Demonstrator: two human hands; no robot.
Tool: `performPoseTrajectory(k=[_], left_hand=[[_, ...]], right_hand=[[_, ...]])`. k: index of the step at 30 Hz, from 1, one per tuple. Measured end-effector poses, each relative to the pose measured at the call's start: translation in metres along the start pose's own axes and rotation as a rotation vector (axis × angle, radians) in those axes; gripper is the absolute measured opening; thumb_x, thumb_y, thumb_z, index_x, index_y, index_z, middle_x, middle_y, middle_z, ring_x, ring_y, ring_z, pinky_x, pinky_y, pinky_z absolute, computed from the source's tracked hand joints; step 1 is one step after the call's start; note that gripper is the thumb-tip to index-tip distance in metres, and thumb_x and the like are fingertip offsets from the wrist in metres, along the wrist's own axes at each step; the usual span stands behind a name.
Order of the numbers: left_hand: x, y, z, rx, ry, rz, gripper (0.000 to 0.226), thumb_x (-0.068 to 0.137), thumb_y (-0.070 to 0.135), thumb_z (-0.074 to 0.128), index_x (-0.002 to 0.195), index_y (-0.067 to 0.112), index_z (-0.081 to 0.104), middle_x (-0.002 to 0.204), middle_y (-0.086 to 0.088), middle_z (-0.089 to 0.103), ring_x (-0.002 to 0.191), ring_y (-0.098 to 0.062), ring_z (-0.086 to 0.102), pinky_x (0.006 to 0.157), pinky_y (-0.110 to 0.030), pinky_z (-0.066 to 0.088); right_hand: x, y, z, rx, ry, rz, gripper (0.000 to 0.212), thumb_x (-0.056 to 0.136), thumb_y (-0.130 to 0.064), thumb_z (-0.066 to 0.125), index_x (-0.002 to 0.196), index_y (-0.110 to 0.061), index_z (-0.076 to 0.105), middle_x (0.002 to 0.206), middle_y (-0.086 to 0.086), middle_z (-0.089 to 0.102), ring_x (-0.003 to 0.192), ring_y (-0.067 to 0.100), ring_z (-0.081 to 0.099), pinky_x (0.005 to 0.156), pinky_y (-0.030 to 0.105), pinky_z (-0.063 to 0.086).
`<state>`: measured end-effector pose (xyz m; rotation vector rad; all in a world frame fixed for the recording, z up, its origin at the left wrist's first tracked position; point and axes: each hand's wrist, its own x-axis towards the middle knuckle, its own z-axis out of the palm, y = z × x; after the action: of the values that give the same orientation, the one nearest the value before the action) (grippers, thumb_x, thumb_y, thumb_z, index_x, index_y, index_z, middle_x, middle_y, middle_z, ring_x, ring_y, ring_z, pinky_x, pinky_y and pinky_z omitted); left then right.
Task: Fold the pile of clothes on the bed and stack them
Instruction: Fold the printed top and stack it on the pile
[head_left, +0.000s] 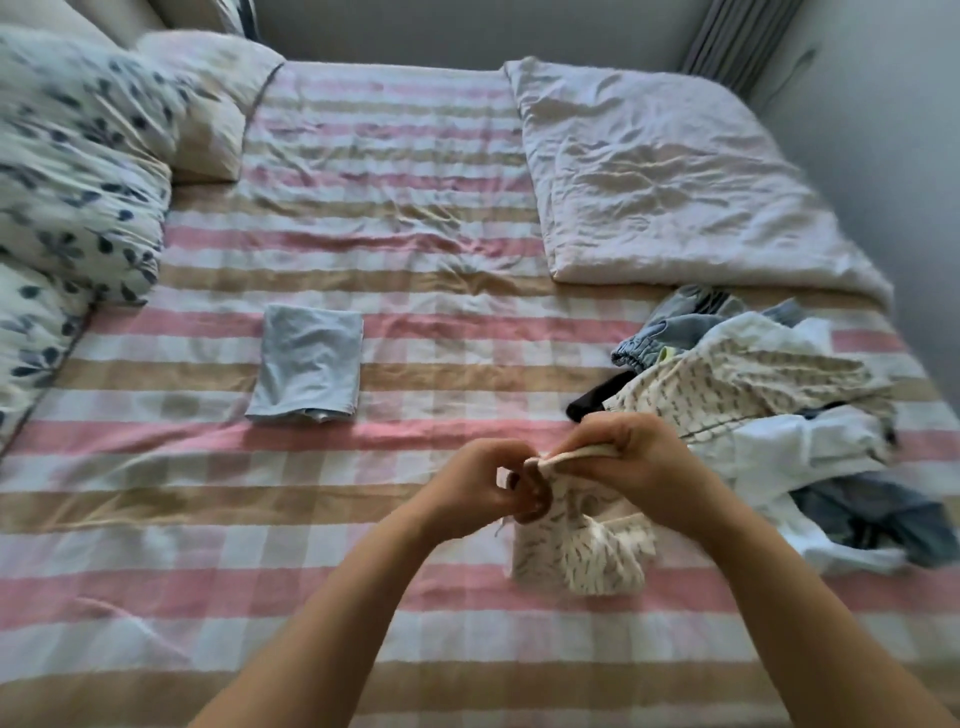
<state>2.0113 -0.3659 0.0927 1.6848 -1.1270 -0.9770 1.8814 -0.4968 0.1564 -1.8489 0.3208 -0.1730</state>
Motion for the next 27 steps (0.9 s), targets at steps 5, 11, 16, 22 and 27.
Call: performPoseTrajectory(k=[5, 11, 16, 22, 27], left_hand=[[-0.002, -0.024, 0.005, 0.298, -0.072, -0.122, 0.021, 0.071, 0.011, 0.075, 0.089, 0.014, 0.065, 0.091, 0.009, 0.058, 0.092, -0.014, 0.055, 0.082, -0.028, 0.044], [-0.025, -0.039, -0.009, 0.523, 0.242, -0.125, 0.029, 0.060, 0.020, 0.084, 0.074, 0.008, 0.061, 0.093, 0.000, 0.053, 0.093, -0.023, 0.043, 0.078, -0.037, 0.043], [-0.056, -0.025, -0.035, 0.113, 0.201, -0.242, 0.021, 0.063, -0.003, 0.080, 0.069, 0.001, 0.061, 0.067, 0.001, 0.057, 0.064, -0.008, 0.052, 0.063, -0.031, 0.045], [-0.082, -0.006, -0.055, 0.154, 0.193, -0.183, 0.020, 0.070, -0.002, 0.075, 0.084, 0.003, 0.062, 0.094, -0.010, 0.060, 0.085, -0.022, 0.059, 0.078, -0.036, 0.052], [-0.094, -0.004, -0.063, 0.356, 0.187, -0.145, 0.012, 0.076, 0.007, 0.072, 0.078, 0.007, 0.060, 0.079, -0.003, 0.060, 0.074, -0.016, 0.056, 0.067, -0.027, 0.045]], right_hand=[[-0.011, -0.015, -0.020, 0.118, 0.078, -0.056, 0.009, 0.070, -0.011, 0.074, 0.076, -0.005, 0.072, 0.065, -0.004, 0.068, 0.064, 0.001, 0.060, 0.061, 0.011, 0.044], [-0.029, -0.009, -0.032, 0.099, 0.155, -0.016, 0.013, 0.067, -0.019, 0.070, 0.075, -0.010, 0.074, 0.074, 0.014, 0.070, 0.066, 0.012, 0.063, 0.061, 0.019, 0.049], [-0.034, 0.000, -0.041, -0.090, 0.272, -0.021, 0.005, 0.075, -0.016, 0.069, 0.072, -0.018, 0.071, 0.071, -0.004, 0.070, 0.058, 0.002, 0.061, 0.056, 0.010, 0.045], [-0.040, 0.007, -0.039, -0.280, 0.303, -0.078, 0.011, 0.079, -0.013, 0.069, 0.073, -0.022, 0.066, 0.063, -0.006, 0.065, 0.062, 0.005, 0.060, 0.054, 0.007, 0.042], [-0.049, 0.021, -0.029, -0.277, 0.345, -0.017, 0.020, 0.083, -0.012, 0.064, 0.071, -0.026, 0.057, 0.061, -0.007, 0.058, 0.060, 0.003, 0.054, 0.052, 0.008, 0.039]])
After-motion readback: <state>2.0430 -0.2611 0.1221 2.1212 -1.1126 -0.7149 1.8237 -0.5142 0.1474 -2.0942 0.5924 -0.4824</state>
